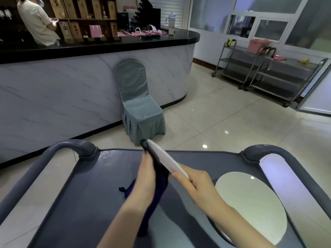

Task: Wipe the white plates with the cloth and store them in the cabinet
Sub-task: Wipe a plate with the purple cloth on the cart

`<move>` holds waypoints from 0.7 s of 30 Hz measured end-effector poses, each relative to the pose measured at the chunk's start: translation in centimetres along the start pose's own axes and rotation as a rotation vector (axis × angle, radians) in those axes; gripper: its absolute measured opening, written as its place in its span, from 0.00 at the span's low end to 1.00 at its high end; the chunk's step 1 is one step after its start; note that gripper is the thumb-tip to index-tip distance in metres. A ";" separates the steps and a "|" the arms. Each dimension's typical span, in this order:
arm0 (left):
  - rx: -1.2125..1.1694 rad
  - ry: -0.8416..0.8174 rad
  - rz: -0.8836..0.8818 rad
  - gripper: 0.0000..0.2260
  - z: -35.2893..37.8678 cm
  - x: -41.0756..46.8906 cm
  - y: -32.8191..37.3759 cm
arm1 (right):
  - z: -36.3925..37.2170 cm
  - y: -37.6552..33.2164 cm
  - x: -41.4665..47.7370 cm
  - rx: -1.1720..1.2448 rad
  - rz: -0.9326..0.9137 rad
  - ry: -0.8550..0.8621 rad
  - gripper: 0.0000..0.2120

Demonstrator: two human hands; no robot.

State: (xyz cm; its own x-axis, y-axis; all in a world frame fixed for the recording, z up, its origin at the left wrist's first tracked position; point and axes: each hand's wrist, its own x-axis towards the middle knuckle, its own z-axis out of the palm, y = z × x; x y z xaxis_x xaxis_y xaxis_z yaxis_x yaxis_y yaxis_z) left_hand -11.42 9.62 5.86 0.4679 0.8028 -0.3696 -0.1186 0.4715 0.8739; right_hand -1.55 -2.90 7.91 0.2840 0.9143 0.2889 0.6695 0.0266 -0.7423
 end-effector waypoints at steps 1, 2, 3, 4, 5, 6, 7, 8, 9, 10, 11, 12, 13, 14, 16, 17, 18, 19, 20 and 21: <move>0.102 -0.092 0.058 0.24 -0.1 0.5 -1.6 | 0.2 -0.6 0.2 0.110 0.070 0.042 0.13; 0.228 -0.138 0.150 0.25 -0.2 0.8 -2.7 | 0.5 -1.0 0.2 0.224 0.130 0.079 0.15; 0.311 -0.134 0.251 0.25 0.2 0.2 -2.6 | 0.7 -1.1 0.3 0.328 0.187 0.118 0.14; 0.388 -0.124 0.378 0.24 0.6 -0.5 -2.2 | 0.8 -1.3 0.4 0.395 0.243 0.165 0.16; 0.432 -0.135 0.500 0.23 1.2 -1.5 -1.6 | 0.8 -1.4 0.6 0.440 0.296 0.211 0.19; 0.538 -0.162 0.628 0.23 1.8 -2.6 -1.3 | 0.8 -1.3 1.0 0.476 0.344 0.264 0.20; 0.674 -0.195 0.718 0.25 2.2 -3.5 -1.3 | 0.6 -1.2 1.4 0.508 0.387 0.314 0.19; 0.814 -0.224 0.811 0.27 2.4 -3.8 -1.9 | 0.4 -1.1 1.8 0.546 0.416 0.352 0.19; 0.928 -0.268 0.849 0.28 2.4 -3.8 -2.4 | 0.3 -0.9 2.1 0.587 0.448 0.376 0.19; 0.993 -0.306 0.858 0.28 2.4 -3.4 -2.8 | 0.2 -0.7 2.2 0.634 0.482 0.393 0.18; 1.003 -0.327 0.850 0.28 2.4 -3.0 -2.8 | 0.2 -0.7 2.1 0.675 0.509 0.405 0.18; 0.977 -0.329 0.846 0.27 2.4 -2.3 -2.8 | 0.3 -0.6 1.8 0.697 0.530 0.405 0.18; 0.911 -0.310 0.835 0.26 2.3 -1.8 -2.6 | 0.5 -0.6 1.4 0.691 0.541 0.395 0.18; 0.830 -0.277 0.798 0.25 2.2 -1.2 -2.3 | 0.7 -0.7 1.0 0.670 0.545 0.390 0.19; 0.727 -0.233 0.680 0.23 2.0 -0.1 -1.9 | 0.9 -0.7 0.4 0.639 0.540 0.397 0.20; 0.748 -0.234 0.674 0.23 1.8 -0.1 -1.9 | 0.9 -0.6 0.3 0.641 0.539 0.407 0.20; 0.807 -0.256 0.705 0.23 1.8 -0.5 -2.0 | 0.7 -0.5 0.4 0.664 0.540 0.420 0.20; 0.892 -0.290 0.749 0.25 2.0 -1.3 -2.2 | 0.4 -0.3 0.6 0.698 0.549 0.433 0.19; 0.996 -0.327 0.790 0.26 2.3 -2.0 -2.6 | 0.2 -0.2 0.8 0.738 0.556 0.441 0.19; 1.106 -0.362 0.827 0.27 2.5 -2.6 -3.0 | -0.1 -0.2 1.1 0.772 0.557 0.447 0.18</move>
State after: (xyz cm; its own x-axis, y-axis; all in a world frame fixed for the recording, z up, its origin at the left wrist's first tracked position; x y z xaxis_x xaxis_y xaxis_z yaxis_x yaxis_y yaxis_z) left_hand -10.12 5.23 5.00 0.8161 0.4866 0.3120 0.1910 -0.7365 0.6489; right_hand -1.34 -1.95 8.45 0.7497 0.6486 -0.1313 -0.2081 0.0427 -0.9772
